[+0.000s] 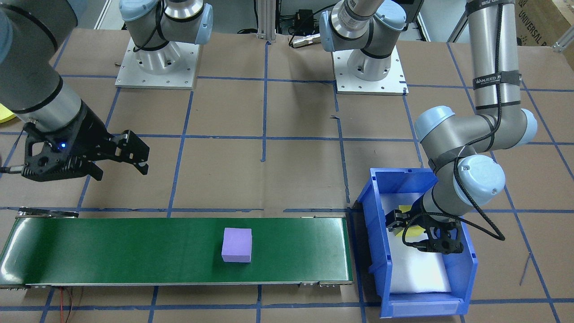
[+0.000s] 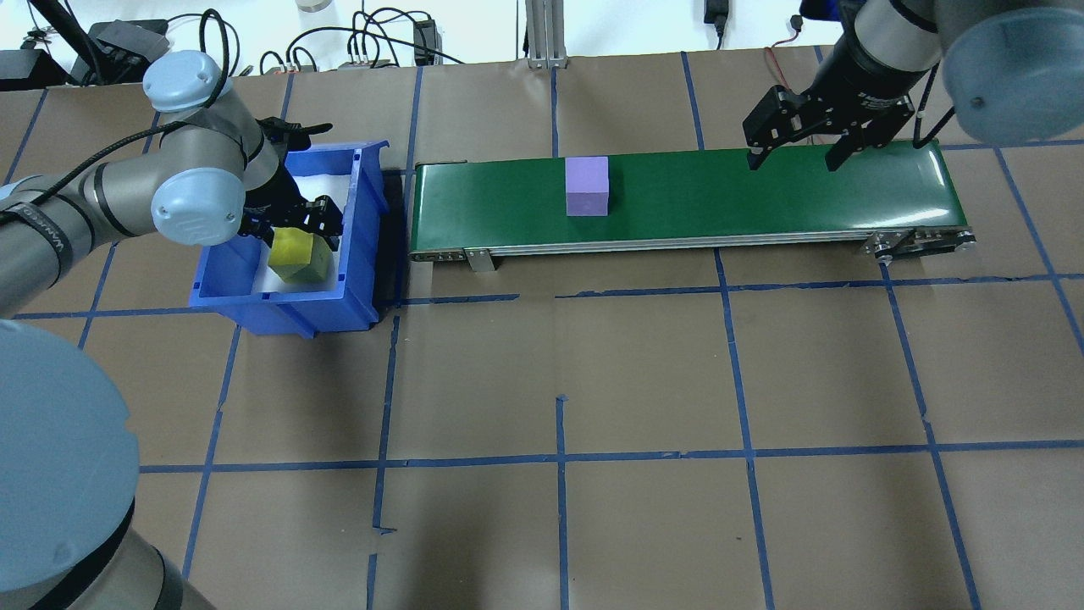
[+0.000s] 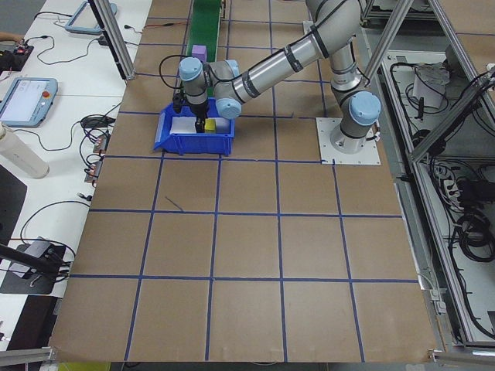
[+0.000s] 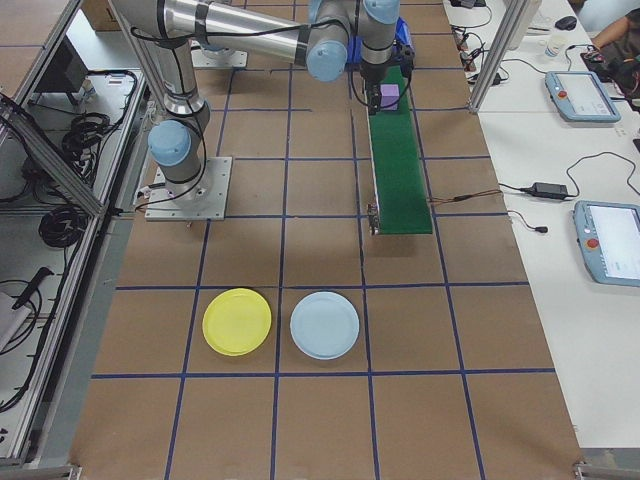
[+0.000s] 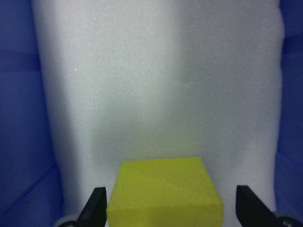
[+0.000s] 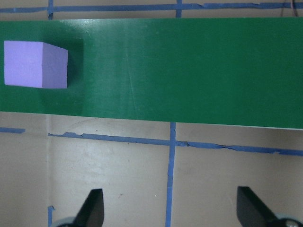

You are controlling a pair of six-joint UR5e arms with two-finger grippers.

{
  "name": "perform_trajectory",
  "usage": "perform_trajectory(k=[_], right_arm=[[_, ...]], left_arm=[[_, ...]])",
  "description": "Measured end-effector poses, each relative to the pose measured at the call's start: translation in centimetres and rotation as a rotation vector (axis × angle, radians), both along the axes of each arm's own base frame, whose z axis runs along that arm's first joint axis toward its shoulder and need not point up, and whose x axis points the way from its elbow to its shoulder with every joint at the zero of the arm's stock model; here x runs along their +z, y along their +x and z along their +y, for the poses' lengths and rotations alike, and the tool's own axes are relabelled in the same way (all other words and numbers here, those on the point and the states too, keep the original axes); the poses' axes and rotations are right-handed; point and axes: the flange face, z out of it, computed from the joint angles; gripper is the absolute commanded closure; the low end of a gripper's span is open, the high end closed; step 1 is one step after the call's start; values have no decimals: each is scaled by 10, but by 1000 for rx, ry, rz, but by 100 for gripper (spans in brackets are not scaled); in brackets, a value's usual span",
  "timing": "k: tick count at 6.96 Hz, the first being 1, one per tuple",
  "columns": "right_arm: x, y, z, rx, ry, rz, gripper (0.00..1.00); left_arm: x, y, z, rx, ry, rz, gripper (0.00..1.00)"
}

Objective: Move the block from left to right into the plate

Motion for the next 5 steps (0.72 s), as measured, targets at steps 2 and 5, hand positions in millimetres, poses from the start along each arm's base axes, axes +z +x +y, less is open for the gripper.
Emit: perform_trajectory(k=[2, 5], right_arm=[[-43, -2, -35, -25, -13, -26, 0], [-81, 0, -72, -104, 9, -93, 0]], left_arm=[[-8, 0, 0, -1, 13, 2, 41], [-4, 1, -1, -3, 10, -2, 51]])
